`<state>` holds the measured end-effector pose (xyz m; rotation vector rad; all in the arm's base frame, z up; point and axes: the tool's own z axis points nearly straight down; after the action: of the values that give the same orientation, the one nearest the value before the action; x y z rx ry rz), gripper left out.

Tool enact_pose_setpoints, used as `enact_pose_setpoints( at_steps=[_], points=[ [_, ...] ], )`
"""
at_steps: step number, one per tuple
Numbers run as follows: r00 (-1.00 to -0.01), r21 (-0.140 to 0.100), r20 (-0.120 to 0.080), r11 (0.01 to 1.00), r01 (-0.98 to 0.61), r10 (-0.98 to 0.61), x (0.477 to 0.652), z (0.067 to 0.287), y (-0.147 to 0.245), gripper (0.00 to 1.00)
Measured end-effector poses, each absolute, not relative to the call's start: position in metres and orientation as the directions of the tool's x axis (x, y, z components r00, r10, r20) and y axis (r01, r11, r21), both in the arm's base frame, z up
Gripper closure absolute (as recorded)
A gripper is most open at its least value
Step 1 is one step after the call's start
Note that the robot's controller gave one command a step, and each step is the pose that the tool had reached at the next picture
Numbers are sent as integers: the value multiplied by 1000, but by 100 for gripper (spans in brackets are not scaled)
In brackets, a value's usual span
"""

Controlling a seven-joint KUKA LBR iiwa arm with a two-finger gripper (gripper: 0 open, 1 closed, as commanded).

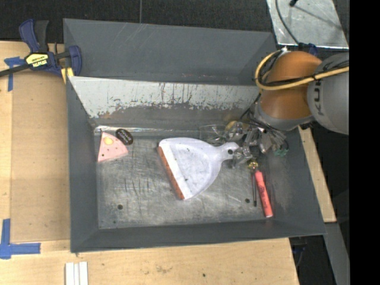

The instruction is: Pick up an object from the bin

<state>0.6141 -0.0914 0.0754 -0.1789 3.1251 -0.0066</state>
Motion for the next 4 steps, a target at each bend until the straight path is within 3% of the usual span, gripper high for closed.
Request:
enact_pose_setpoints(
  at_steps=[2, 4],
  points=[
    [-993, -1, -3, 993, -114, -114, 613, 81, -91, 100],
    [-993, -1, -4, 993, -114, -114, 613, 115, -91, 100]
  ],
)
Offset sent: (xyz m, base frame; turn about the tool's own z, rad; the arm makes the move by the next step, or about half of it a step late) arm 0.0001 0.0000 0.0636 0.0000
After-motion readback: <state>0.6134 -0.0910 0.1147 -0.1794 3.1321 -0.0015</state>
